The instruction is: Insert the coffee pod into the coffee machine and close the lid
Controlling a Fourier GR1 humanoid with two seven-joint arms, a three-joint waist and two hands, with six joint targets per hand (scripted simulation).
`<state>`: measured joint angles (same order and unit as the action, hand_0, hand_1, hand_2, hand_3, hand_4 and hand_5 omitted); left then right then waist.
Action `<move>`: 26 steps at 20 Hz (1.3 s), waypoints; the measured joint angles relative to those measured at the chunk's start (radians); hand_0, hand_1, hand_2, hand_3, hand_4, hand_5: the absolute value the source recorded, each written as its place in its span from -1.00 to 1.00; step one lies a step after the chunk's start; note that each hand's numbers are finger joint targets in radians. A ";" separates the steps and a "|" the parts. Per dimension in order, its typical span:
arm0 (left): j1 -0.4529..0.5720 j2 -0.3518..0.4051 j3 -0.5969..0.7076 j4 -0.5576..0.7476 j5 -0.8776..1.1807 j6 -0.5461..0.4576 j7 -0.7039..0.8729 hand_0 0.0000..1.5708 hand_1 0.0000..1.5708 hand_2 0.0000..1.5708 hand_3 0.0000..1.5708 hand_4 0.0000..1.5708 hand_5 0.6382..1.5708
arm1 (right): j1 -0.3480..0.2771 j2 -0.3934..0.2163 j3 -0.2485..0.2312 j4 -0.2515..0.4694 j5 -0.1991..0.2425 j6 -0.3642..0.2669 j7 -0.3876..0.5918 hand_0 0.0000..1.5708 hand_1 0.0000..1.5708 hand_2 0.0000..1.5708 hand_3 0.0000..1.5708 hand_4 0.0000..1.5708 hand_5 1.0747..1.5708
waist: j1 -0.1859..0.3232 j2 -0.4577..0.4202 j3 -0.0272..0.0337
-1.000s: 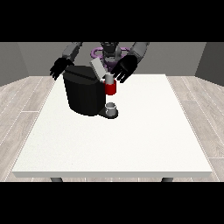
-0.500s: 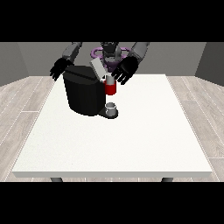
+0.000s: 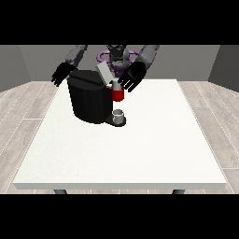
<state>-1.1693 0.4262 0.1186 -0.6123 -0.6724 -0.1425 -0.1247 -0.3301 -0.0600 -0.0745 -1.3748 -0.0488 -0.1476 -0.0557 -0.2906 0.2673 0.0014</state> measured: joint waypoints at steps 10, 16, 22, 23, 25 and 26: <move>-0.001 0.013 -0.008 0.000 -0.022 -0.005 -0.022 0.36 0.36 0.42 0.18 -0.53 1.00 | 0.014 0.021 0.013 0.002 0.008 -0.014 -0.019 -1.00 -1.00 -1.00 -1.00 -0.40 1.00 | 0.013 -0.006 -0.0004; -0.003 0.014 -0.037 -0.006 -0.049 -0.027 -0.041 -1.00 -1.00 -1.00 -1.00 -1.00 1.00 | 0.000 0.020 0.004 0.024 0.011 -0.023 -0.033 -1.00 -1.00 -1.00 -1.00 -0.45 1.00 | 0.021 0.003 0.0003; -0.010 0.040 -0.051 0.001 -0.074 -0.060 -0.057 -1.00 -1.00 -1.00 -1.00 -1.00 1.00 | -0.020 0.014 0.003 0.022 0.015 -0.038 -0.006 -1.00 -1.00 -1.00 -1.00 -0.56 1.00 | 0.024 0.003 0.0005; -0.007 0.035 -0.054 0.002 -0.078 -0.060 -0.057 -1.00 -1.00 -1.00 -1.00 -1.00 1.00 | -0.018 0.021 0.009 0.021 0.022 -0.047 -0.001 -1.00 -1.00 -1.00 -1.00 -0.51 1.00 | 0.026 -0.003 0.0003; -0.001 0.024 -0.055 0.001 -0.079 -0.067 -0.045 -1.00 -1.00 -1.00 -1.00 -1.00 1.00 | -0.002 0.012 0.003 0.031 0.015 -0.032 -0.008 -1.00 -1.00 -1.00 -1.00 -0.52 1.00 | 0.026 -0.022 -0.0002; 0.007 0.020 -0.057 0.000 -0.080 -0.072 -0.047 -1.00 -1.00 -1.00 -1.00 -1.00 1.00 | 0.008 0.010 0.001 0.035 0.013 -0.029 -0.011 -1.00 -1.00 -1.00 -1.00 -0.46 1.00 | 0.030 -0.031 -0.0004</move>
<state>-1.1621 0.4464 0.0619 -0.6123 -0.7520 -0.2145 -0.1715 -0.3218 -0.0502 -0.0732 -1.3398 -0.0361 -0.1762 -0.0671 -0.2608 0.2358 0.0010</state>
